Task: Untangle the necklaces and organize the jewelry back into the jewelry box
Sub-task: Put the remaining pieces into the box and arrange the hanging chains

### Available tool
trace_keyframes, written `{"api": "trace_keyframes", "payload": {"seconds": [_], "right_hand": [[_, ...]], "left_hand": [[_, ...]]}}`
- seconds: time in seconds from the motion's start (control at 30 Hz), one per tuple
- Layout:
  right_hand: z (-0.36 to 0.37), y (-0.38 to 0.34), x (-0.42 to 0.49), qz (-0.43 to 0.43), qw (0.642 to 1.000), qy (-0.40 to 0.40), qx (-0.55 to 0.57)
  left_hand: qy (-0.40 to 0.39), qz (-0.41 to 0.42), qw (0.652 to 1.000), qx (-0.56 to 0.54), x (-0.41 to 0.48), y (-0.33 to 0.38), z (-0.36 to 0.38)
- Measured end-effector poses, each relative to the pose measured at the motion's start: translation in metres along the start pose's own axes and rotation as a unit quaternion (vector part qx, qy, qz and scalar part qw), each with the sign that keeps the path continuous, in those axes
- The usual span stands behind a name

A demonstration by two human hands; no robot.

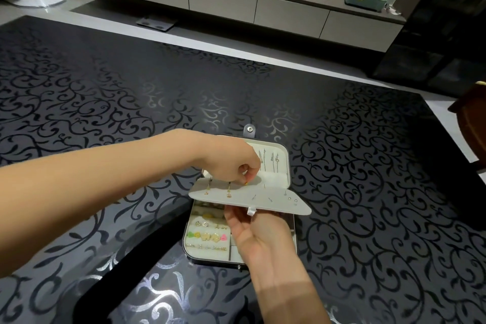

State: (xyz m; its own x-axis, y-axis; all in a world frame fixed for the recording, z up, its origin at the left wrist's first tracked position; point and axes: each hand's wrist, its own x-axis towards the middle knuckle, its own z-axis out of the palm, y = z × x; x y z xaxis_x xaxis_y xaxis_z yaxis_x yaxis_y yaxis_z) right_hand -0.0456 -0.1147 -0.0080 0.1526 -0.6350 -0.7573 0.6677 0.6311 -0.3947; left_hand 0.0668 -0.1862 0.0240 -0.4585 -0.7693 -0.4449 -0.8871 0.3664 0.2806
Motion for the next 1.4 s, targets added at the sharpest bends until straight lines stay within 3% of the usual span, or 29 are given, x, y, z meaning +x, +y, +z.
{"api": "trace_keyframes", "payload": {"seconds": [0.27,0.67,0.87,1.03,1.4], "right_hand": [[0.002,-0.001,-0.002,0.047,0.998,0.024,-0.044],[0.0,-0.002,0.009,0.106,0.994,0.024,-0.025],[-0.001,-0.005,0.015,0.105,0.992,0.05,-0.04],[-0.002,-0.007,0.015,0.102,0.991,0.016,-0.087],[-0.002,-0.002,0.013,0.079,0.991,0.029,-0.102]], "left_hand": [[-0.035,-0.006,0.999,-0.039,0.003,0.001,-0.003],[-0.064,0.016,0.991,-0.117,0.006,-0.015,0.003],[-0.074,0.027,0.989,-0.124,0.013,-0.018,-0.004],[-0.066,0.02,0.993,-0.099,0.017,-0.019,-0.005],[-0.051,0.045,0.992,-0.105,0.016,-0.022,-0.005]]}}
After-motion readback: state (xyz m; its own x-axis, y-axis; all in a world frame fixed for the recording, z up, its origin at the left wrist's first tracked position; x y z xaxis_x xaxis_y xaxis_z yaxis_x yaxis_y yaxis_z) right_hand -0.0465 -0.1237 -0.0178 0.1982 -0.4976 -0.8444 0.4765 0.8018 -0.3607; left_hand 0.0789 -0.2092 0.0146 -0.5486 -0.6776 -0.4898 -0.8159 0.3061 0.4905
